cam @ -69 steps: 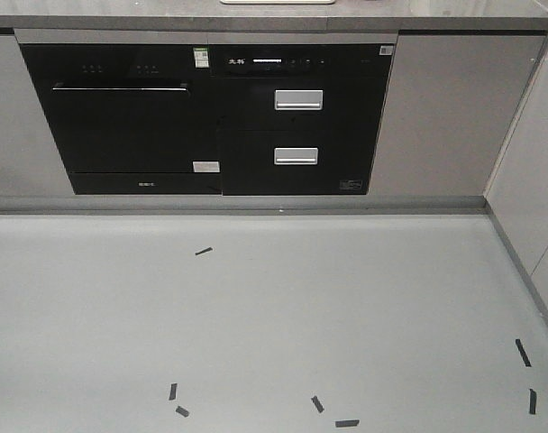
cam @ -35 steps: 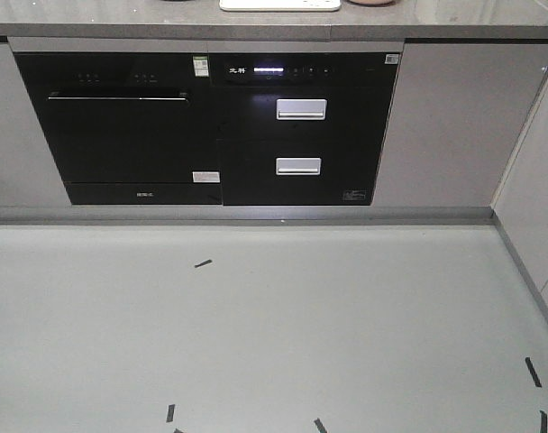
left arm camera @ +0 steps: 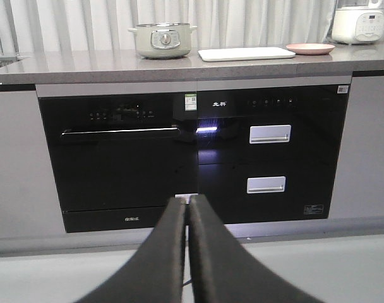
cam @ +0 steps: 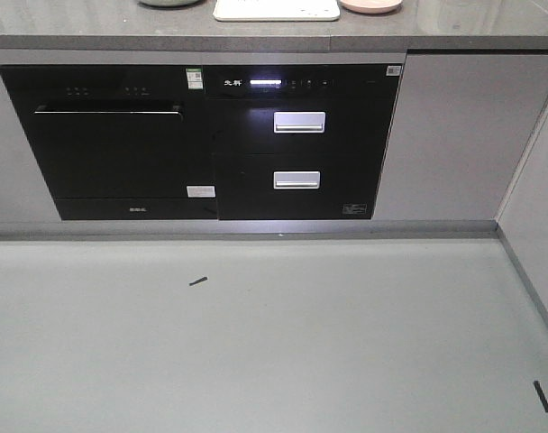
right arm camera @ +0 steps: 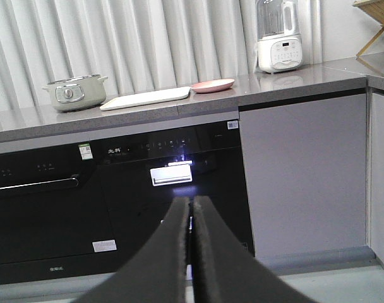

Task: Transfer vegetables to tray and serve
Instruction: 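Drive the base forward toward the counter with the pot and tray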

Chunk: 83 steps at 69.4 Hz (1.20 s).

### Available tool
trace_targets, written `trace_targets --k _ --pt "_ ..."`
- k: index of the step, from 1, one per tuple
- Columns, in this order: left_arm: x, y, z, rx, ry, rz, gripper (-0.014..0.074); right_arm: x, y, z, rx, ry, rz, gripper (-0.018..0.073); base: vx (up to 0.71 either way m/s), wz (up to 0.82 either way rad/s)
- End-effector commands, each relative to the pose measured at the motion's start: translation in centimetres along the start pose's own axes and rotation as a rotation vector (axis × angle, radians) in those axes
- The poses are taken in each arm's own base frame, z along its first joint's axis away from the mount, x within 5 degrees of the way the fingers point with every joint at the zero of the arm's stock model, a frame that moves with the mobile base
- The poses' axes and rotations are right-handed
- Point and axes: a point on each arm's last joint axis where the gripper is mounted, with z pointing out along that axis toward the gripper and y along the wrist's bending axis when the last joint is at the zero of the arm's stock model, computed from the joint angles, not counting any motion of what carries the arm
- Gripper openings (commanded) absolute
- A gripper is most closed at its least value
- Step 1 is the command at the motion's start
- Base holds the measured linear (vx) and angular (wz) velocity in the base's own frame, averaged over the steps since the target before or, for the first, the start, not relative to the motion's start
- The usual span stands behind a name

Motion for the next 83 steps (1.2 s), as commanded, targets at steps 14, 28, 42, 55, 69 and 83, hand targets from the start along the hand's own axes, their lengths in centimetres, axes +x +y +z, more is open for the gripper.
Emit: trace_targets --k 14,28,42,55,69,83 --pt "0.24 0.11 0.03 -0.010 -0.054 -0.018 -0.0006 -0.19 0.06 -0.03 -0.011 -0.064 -0.012 -0.0003 0.17 -0.02" --pt "0.24 0.11 0.03 -0.010 -0.054 -0.018 -0.0006 -0.21 0.07 -0.03 -0.011 -0.067 -0.012 -0.0003 0.16 -0.02" --pt "0.24 0.11 0.03 -0.010 -0.054 -0.018 -0.0006 -0.21 0.07 -0.03 -0.011 -0.067 -0.012 -0.0003 0.15 -0.02" --pt "0.24 0.11 0.03 -0.010 -0.054 -0.018 -0.0006 -0.21 0.07 -0.03 -0.011 -0.067 -0.012 -0.0003 0.14 -0.02" --pt "0.24 0.11 0.03 -0.010 -0.054 -0.018 -0.0006 -0.21 0.07 -0.03 -0.011 -0.067 -0.012 -0.0003 0.13 -0.01" --pt "0.24 0.11 0.03 -0.010 -0.054 -0.018 -0.0006 -0.21 0.07 -0.03 -0.011 -0.067 -0.012 -0.0003 0.12 -0.01"
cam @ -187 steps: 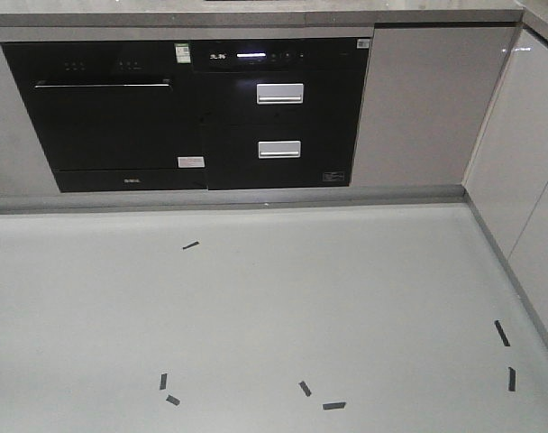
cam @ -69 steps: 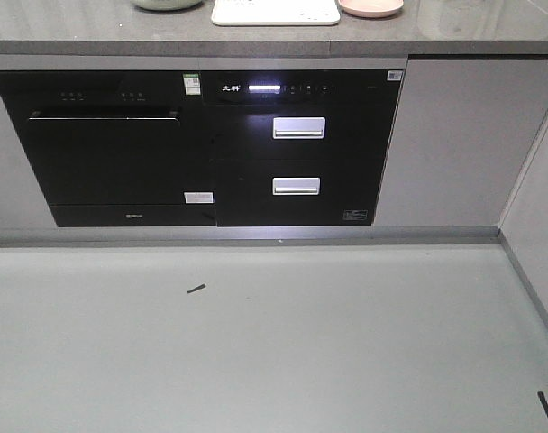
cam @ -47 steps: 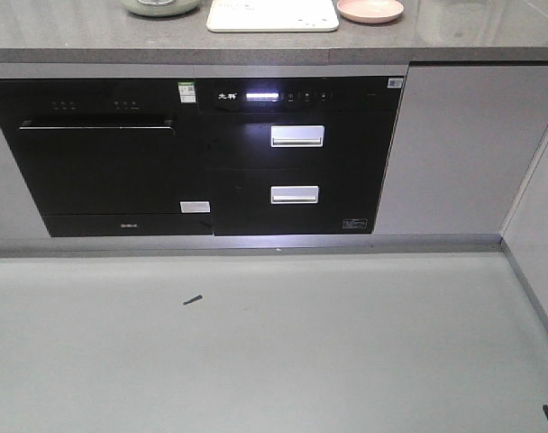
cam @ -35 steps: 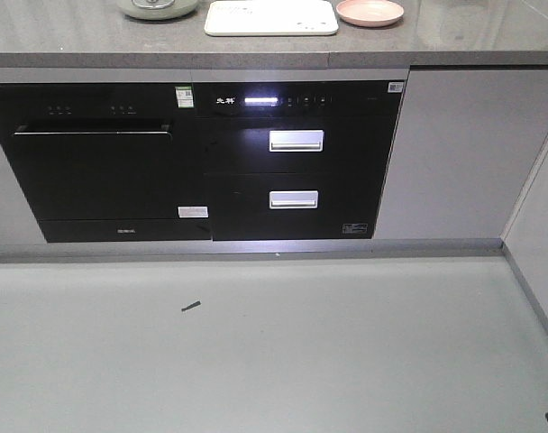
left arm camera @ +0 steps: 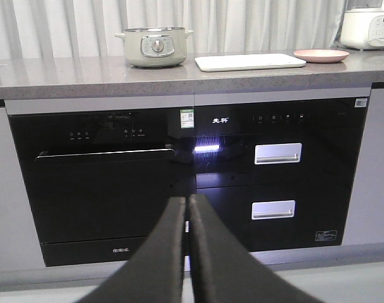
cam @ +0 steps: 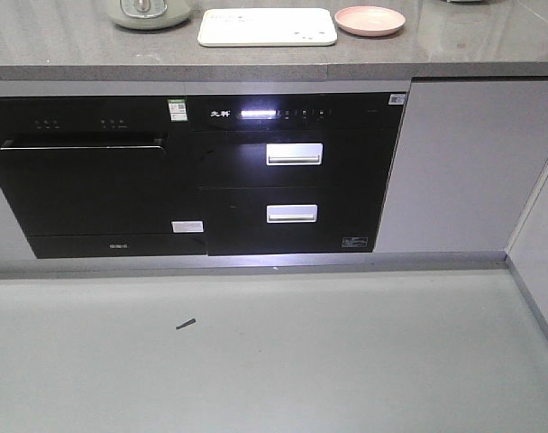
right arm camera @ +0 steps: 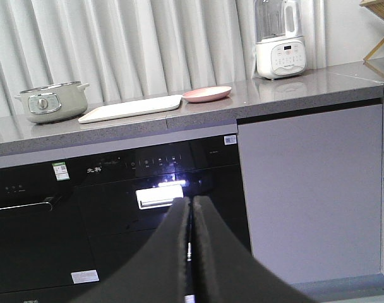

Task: Transfer vegetables to tray and serve
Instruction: 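Drive the base forward toward the counter with the pot and tray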

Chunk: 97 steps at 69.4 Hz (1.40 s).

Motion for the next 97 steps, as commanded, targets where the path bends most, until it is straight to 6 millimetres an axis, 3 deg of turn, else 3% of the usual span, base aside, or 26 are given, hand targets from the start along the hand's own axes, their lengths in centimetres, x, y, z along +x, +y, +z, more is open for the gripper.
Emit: trace_targets --k 1,97 --pt "0.24 0.11 0.03 -0.010 -0.054 -0.018 -0.0006 -0.21 0.07 -0.03 -0.011 -0.067 -0.012 -0.0003 0.11 -0.01" --pt "0.24 0.11 0.03 -0.010 -0.054 -0.018 -0.0006 -0.22 0.07 -0.03 -0.012 -0.067 -0.012 -0.0003 0.09 0.00"
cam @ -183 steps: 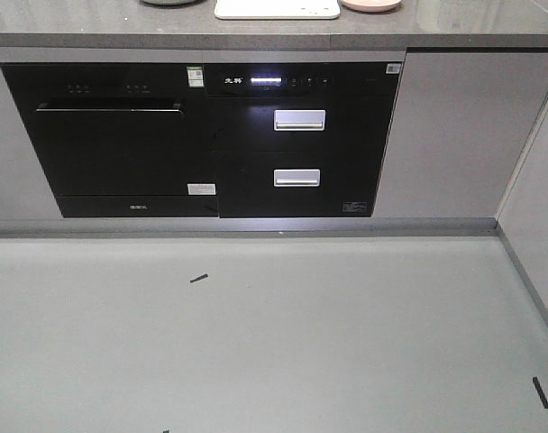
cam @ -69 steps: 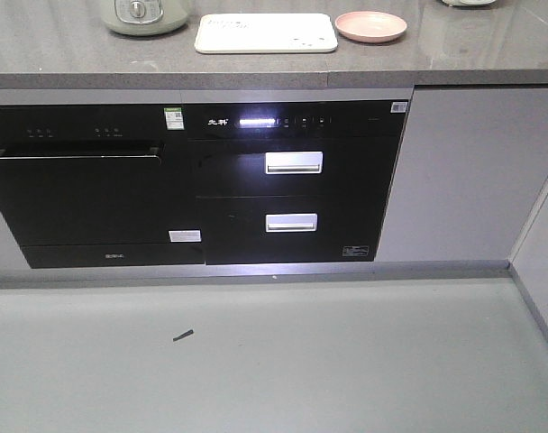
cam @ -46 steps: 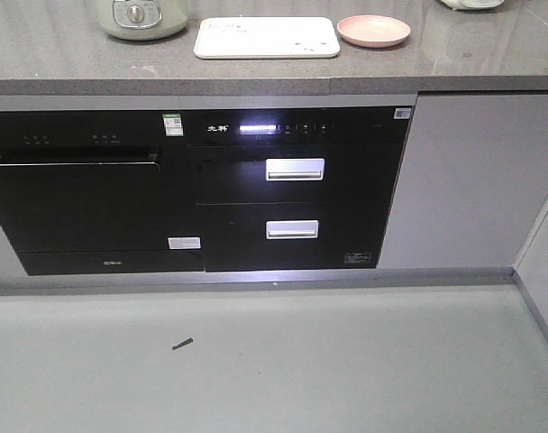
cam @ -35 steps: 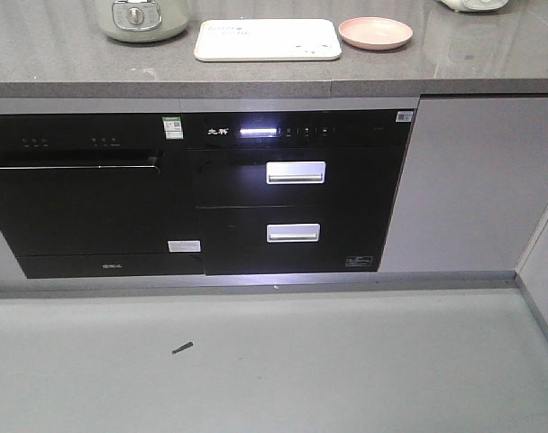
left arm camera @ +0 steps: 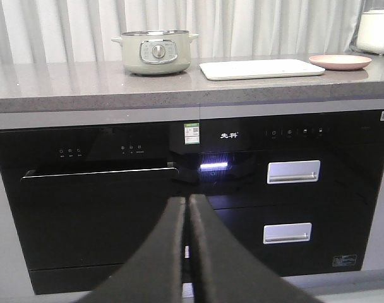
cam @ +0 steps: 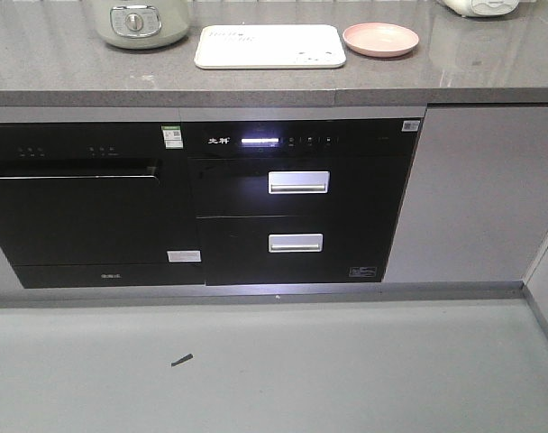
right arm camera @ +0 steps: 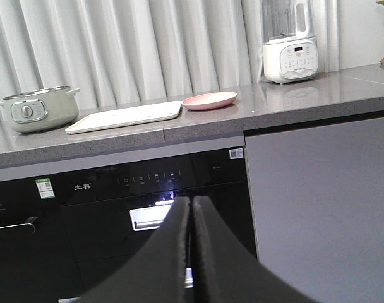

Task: Transfer vegetables to tray and serve
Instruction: 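Drive the base forward toward the counter with the pot and tray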

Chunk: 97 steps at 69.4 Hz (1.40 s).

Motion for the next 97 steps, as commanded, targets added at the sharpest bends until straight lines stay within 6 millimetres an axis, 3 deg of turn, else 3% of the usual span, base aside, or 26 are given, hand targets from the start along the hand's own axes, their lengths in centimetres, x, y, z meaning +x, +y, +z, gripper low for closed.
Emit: trace_targets --k 1,97 --pt "0.24 0.11 0.03 -0.010 -0.054 -0.018 -0.0006 -0.22 0.07 -0.03 -0.012 -0.067 -0.012 -0.0003 0.08 0.00" --pt "0.24 0.11 0.03 -0.010 -0.054 -0.018 -0.0006 -0.20 0.06 -0.03 -0.011 -0.066 -0.012 -0.0003 0.08 -0.01"
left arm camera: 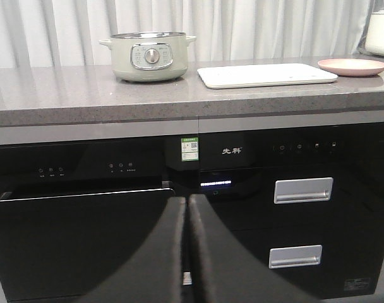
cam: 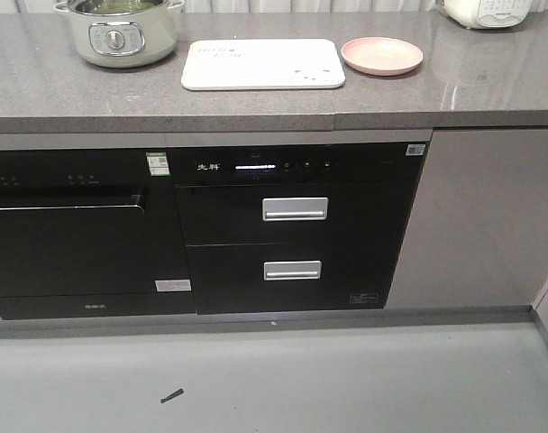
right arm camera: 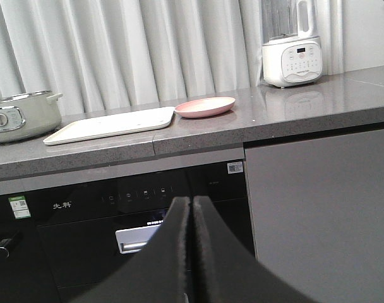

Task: Transfer vegetables to tray and serve
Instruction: 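Drive the base forward toward the counter with the pot and tray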

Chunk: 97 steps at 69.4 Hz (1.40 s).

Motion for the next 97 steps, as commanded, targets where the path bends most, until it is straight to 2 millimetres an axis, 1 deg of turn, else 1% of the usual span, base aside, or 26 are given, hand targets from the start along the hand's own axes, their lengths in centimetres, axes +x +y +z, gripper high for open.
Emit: trace_targets --k 1,97 --pt "0.24 0.11 0.03 -0.010 -0.054 -0.018 -0.0006 -0.20 0.06 -0.03 -0.011 -0.066 -0.012 -0.0003 0.07 -0.01" --pt "0.24 0.11 0.03 -0.010 -0.054 -0.018 -0.0006 -0.20 0.06 -0.03 -0.011 -0.065 -0.012 -0.0003 0.09 -0.02"
